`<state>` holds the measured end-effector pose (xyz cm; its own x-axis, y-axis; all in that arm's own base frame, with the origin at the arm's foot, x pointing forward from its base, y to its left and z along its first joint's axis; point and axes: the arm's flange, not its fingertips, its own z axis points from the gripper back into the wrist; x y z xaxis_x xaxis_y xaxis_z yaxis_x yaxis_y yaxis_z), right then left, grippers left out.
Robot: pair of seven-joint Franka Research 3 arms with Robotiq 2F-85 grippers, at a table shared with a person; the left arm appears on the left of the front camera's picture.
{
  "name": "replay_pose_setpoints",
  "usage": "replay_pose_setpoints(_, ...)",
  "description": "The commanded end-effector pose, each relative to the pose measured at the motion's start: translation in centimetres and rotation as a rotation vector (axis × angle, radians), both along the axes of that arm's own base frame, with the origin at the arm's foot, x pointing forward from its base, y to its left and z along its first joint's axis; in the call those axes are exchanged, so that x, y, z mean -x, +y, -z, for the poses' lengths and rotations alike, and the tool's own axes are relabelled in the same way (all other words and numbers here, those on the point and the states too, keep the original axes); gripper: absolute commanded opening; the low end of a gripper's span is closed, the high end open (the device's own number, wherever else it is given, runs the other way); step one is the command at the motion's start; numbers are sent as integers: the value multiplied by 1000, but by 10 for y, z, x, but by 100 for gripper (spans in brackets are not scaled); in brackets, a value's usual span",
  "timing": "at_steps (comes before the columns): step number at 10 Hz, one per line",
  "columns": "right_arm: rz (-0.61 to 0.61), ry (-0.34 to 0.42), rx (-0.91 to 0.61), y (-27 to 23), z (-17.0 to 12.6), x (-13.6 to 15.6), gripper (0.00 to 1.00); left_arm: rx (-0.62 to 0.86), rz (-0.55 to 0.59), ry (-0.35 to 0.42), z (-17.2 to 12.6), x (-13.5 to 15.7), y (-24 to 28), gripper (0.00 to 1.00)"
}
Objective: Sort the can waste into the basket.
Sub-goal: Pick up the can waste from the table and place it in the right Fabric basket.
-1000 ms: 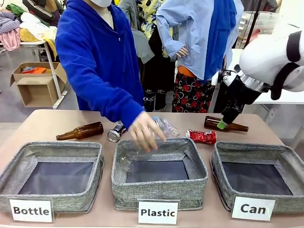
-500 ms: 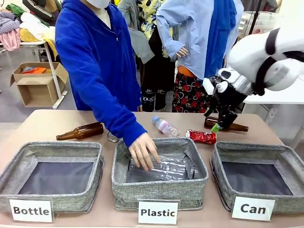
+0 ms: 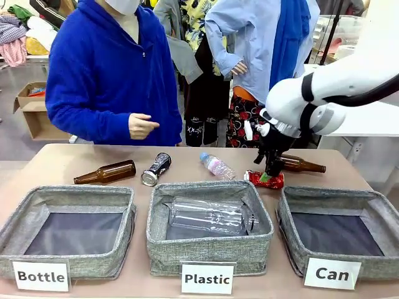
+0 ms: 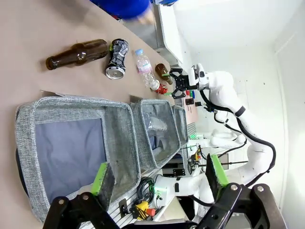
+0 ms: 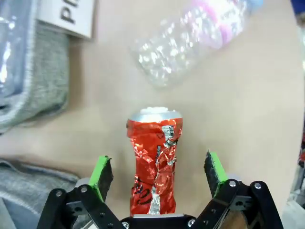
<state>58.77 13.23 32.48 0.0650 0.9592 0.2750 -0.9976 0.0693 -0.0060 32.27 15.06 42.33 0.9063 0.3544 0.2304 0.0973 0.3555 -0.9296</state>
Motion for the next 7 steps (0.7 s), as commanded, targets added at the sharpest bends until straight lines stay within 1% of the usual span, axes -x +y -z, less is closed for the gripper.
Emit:
replay_pose_setpoints(1, 42, 27, 83, 1, 10, -9, 100, -1, 11, -26, 0, 1, 1, 100)
replay_pose_setpoints(2, 37, 47, 91, 0, 16, -7, 100, -1, 11, -26, 0, 1, 1, 100)
replay_pose_setpoints(4, 63, 39, 104, -2, 23, -6, 100, -1, 11, -26, 0, 1, 1, 100)
replay_pose_setpoints(6, 72, 51, 98, -4, 27, -5, 100, -1, 11, -26, 0, 1, 1, 100)
replay_pose_setpoints(7, 75, 58, 109, -4, 28, -5, 45, -1, 11, -26, 0, 1, 1, 100)
